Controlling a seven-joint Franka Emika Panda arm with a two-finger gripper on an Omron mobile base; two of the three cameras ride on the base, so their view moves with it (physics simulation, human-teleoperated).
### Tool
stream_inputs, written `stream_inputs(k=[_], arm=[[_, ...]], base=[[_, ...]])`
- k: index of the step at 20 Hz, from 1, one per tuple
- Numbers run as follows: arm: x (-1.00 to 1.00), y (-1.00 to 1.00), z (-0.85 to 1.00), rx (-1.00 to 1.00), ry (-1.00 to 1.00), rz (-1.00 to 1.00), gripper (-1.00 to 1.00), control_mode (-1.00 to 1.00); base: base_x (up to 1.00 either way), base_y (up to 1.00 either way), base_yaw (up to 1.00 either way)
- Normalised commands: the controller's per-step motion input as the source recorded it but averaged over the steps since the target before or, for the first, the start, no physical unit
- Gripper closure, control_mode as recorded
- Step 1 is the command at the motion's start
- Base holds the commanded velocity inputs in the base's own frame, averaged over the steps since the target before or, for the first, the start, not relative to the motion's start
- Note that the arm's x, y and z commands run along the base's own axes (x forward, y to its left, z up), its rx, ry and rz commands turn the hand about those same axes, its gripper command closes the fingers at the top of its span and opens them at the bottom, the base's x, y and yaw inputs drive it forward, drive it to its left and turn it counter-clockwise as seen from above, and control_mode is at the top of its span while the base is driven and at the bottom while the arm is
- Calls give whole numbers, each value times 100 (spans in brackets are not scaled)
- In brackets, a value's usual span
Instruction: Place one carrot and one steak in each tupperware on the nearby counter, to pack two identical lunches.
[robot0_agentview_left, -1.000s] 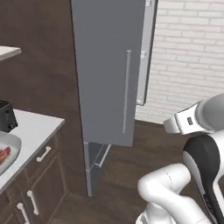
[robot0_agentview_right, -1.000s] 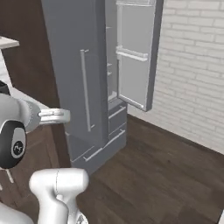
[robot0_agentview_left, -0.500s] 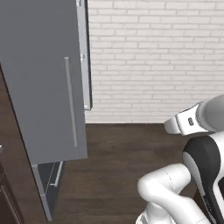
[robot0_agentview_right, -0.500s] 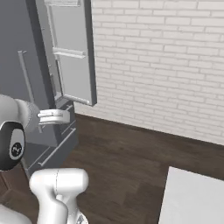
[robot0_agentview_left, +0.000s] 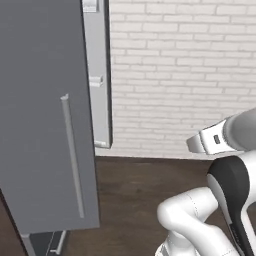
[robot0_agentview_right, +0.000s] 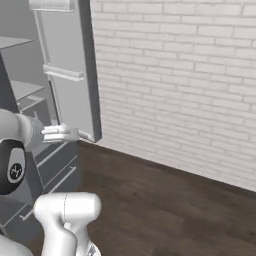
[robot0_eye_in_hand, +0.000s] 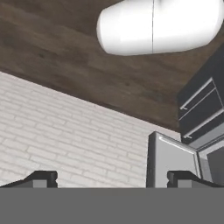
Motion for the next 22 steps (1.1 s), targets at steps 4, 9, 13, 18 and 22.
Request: stream_inputs(k=[4,9,13,18,22], arm=[[0,0,0,0,0,0,-100,100],[0,0,0,0,0,0,-100,100],[0,0,0,0,0,0,-100,100],[0,0,0,0,0,0,-100,100],[0,0,0,0,0,0,-100,100]], base=[[100,-20,57],[97,-7,69],[79,0,75],[47,-1,73],[31,-15,64]])
